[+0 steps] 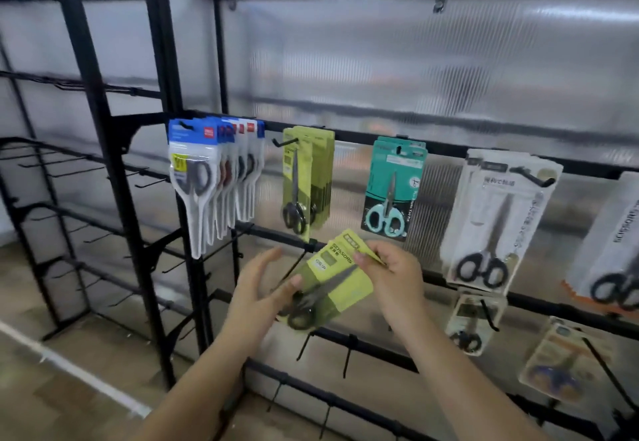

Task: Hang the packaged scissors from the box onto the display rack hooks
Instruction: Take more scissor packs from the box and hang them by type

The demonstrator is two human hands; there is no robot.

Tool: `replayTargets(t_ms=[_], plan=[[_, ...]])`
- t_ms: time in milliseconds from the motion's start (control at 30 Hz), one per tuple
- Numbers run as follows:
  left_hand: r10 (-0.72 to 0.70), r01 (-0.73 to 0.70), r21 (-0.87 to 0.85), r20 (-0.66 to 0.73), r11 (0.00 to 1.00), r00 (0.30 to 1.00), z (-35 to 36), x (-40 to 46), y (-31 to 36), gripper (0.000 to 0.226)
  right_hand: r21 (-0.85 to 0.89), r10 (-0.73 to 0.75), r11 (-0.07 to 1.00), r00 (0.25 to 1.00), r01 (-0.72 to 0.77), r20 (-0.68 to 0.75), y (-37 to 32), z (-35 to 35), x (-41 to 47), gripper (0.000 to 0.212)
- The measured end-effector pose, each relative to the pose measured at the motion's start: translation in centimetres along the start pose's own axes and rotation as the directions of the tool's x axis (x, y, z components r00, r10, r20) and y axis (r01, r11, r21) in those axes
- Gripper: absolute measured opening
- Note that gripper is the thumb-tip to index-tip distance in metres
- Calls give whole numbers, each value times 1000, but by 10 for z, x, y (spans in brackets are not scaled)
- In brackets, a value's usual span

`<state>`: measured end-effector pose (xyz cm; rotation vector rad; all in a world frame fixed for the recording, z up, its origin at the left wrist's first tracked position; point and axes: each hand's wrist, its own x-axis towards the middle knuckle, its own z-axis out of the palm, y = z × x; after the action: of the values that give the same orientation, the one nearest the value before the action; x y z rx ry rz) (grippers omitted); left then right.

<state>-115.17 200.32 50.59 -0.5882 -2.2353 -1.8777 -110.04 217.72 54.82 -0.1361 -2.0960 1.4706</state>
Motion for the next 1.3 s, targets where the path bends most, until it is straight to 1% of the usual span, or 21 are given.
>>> replayTargets(t_ms=[67,100,133,200,233,267,300,367,433,533,633,733,867,967,1033,1133,1200,1233,1267,1300], plan=[[72,-64,-61,141,996,987,-3,14,11,27,-121,-54,991,995,64,80,-15,15,6,24],[87,-70,-93,183,993,979,-4,22,14,19,-204,-102,971,988,123,114,-23,22,10,18],[85,-65,-109,193,992,977,-6,29,17,15,-309,-153,932,978,190,140,-30,28,14,12],[46,-28,-138,132,990,990,-9,45,18,19,-555,-257,779,956,292,142,-44,38,25,26],[24,-11,-158,81,987,996,-10,52,18,18,-643,-306,703,945,305,114,-50,41,30,30],[6,-2,-178,23,984,1000,-12,60,17,14,-693,-350,653,933,305,80,-56,43,35,32],[-6,-1,-193,-36,981,999,-15,67,18,14,-718,-380,629,923,299,52,-61,45,39,33],[-17,-9,-221,-117,975,993,-21,81,21,19,-725,-400,628,916,282,10,-68,48,43,33],[-3,-36,-251,-152,967,988,-29,94,29,23,-717,-398,644,917,268,-16,-70,52,43,31],[15,-60,-276,-162,959,987,-35,113,42,19,-732,-378,632,926,252,-8,-70,58,40,29],[-26,-17,-283,-149,959,988,-36,124,44,18,-752,-330,629,943,198,-28,-65,63,38,29],[-69,45,-254,-84,966,994,-36,130,35,19,-778,-293,609,955,155,-40,-60,65,35,29],[-68,63,-162,-23,985,997,-32,155,36,21,-821,-243,563,968,92,-58,-58,68,32,29],[-144,157,-127,101,979,984,-27,182,43,17,-843,-237,533,969,68,-72,-61,73,32,27],[-161,177,-81,169,981,972,-26,195,45,18,-852,-245,520,967,67,-74,-64,78,31,27],[-106,103,24,208,994,972,-28,202,40,15,-857,-262,511,962,71,-77,-67,86,29,27],[-25,-2,127,213,992,977,-31,196,32,10,-862,-250,503,965,62,-76,-68,90,28,29],[23,-65,200,206,978,978,-34,191,27,6,-866,-239,497,968,58,-73,-67,92,27,30],[76,-129,277,193,952,978,-37,185,21,8,-870,-227,491,971,54,-68,-67,94,27,31],[125,-183,344,185,921,975,-41,178,16,16,-871,-217,489,974,52,-64,-68,96,26,31]])
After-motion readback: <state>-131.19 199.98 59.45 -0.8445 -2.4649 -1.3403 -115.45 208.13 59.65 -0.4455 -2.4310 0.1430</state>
